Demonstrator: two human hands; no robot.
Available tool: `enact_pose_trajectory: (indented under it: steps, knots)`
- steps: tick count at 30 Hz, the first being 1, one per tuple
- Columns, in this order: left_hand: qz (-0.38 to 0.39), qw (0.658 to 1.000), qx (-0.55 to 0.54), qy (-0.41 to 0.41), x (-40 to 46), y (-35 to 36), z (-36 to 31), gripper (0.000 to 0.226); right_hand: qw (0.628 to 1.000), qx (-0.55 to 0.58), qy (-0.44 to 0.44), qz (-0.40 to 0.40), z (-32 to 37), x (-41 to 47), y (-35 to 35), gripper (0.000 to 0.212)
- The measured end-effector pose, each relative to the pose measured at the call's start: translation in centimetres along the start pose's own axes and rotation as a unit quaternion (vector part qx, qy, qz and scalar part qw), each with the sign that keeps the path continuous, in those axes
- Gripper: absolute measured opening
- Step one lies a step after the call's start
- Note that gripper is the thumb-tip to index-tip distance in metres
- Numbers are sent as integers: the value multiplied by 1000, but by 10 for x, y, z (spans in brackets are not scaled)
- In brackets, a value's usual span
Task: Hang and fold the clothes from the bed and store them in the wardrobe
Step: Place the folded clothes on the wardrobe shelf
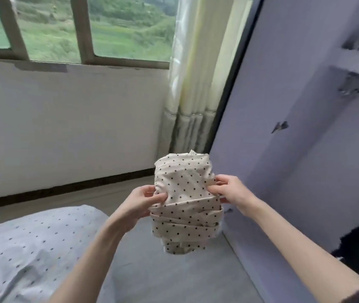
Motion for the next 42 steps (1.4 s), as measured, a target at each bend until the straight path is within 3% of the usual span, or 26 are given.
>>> enact_pose_trajectory:
  steps: [2, 6, 14, 21, 29, 35, 37, 42]
  knots:
    - [65, 997, 25, 16, 22, 73, -23, 32, 998, 10, 8, -67, -17, -18, -73, 19]
    - [136, 988, 52, 58, 58, 189, -67, 6, 985, 40, 13, -169, -37, -50, -190, 19]
    - [227, 960, 88, 142, 97, 354, -172, 14, 943, 72, -25, -323, -23, -96, -363, 12]
    - [331, 906, 126, 230, 134, 471, -281, 9, 892, 103, -62, -437, 2, -118, -485, 10]
    - [453, 813, 155, 331, 130, 633, -394, 12, 809, 107, -88, -572, 35, -195, -617, 10]
    - [523, 778, 123, 326, 109, 769, -431, 18, 750, 55, -49, -658, 42, -271, -712, 9]
    - [536, 771, 111, 325, 100, 817, -437, 17, 732, 47, -37, -679, 35, -294, -747, 17]
    - [556, 775, 96, 285, 96, 921, -438, 27, 698, 50, -6, -714, 5, -328, -832, 31]
Point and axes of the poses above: each hand's wrist, its own x-axis towards the middle knuckle, its own y-axis out of the palm, z = x × y, the point moved 9 cm from there along x, towards the middle knuckle, and after that the axes turned 3 degrees about -x, right-handed, at the moved point
